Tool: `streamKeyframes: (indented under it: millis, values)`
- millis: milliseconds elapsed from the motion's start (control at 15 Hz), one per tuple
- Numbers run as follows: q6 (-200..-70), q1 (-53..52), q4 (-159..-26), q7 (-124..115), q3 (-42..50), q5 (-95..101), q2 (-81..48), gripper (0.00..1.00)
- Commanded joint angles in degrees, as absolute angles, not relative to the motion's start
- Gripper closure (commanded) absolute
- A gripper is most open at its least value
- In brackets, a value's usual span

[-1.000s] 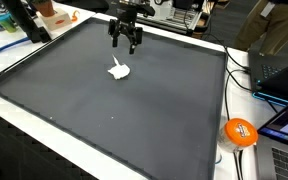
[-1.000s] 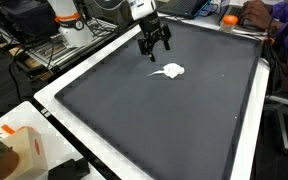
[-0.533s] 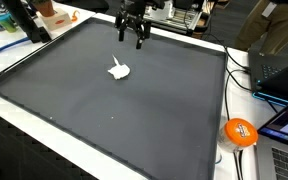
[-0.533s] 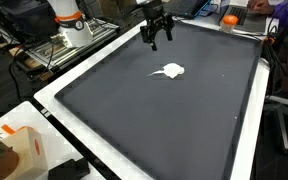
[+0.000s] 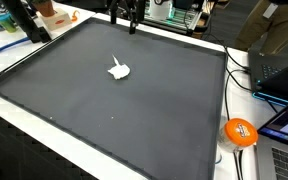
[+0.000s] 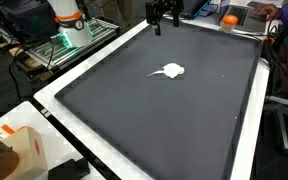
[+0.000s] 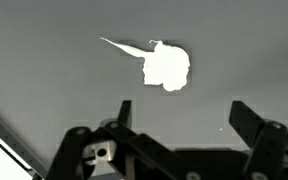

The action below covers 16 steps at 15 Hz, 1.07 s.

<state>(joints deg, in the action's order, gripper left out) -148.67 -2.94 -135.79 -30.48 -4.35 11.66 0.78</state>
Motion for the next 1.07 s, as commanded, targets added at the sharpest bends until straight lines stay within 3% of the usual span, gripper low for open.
streamKeyframes:
  millis: [0, 467, 1000]
  values:
    - [-147.5, -3.1, -134.3, -28.9, -4.1, 10.4, 0.6, 0.0]
    - [-141.9, -3.4, -128.4, -33.2, -4.0, 11.6, -2.8, 0.0]
    - [-116.1, -4.9, -107.4, -30.8, -3.4, 10.4, -13.7, 0.0]
